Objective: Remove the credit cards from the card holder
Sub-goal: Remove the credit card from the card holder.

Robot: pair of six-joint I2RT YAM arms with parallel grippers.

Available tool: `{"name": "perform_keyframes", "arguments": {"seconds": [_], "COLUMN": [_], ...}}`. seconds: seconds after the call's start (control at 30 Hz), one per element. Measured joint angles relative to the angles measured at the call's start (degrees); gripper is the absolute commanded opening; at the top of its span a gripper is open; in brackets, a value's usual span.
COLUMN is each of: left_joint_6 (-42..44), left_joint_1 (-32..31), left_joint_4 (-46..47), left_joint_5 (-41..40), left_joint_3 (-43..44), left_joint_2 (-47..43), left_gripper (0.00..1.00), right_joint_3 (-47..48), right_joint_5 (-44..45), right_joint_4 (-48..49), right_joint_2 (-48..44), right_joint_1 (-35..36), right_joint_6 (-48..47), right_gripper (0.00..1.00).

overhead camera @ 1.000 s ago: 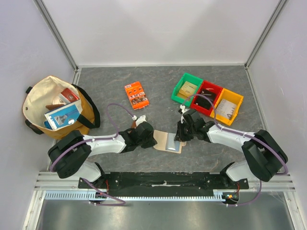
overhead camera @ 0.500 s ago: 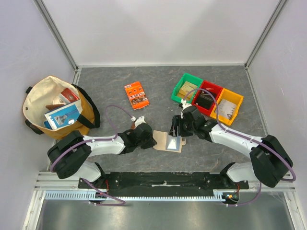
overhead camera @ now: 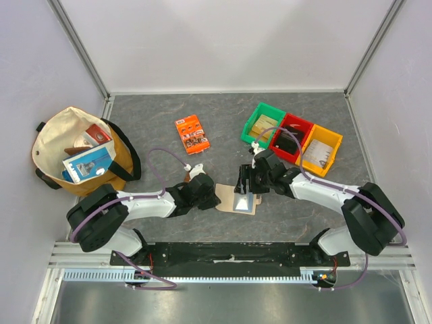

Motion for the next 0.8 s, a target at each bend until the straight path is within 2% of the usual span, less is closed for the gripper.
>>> {"name": "perform_keyframes", "arguments": {"seconds": [0.23,0.43,0.6,0.8], "left_joint_6": [-0.02,-0.33,-0.96,-1.9], "left_joint_1": [0.0,0.0,0.0,0.0], "left_joint_4": [0.24,1.22,1.62,1.64], "left_joint_5": [0.02,0.09,0.13,-0.07], "left_joint_3": [-0.13,-0.57,-1.36,-5.4], "left_joint_2": [0.0,0.0,-0.61,-5.77], "left_gripper": [0.02,0.06,0.18,0.38], "right_joint_3": [-0.02,0.0,0.17,1.25], "right_joint_5": [-4.11,-8.37,-11.06,-13.09], "right_joint_4": [1.97,4.55,7.56,10.49], "right_joint_2": [2.05,1.57,2.84,7.56], "right_joint_1": [0.02,1.14,2.6,4.15], "right_joint_6": [0.33,1.88,3.41,4.87], "right_gripper": [0.65,0.64,0.67,0.79]}}
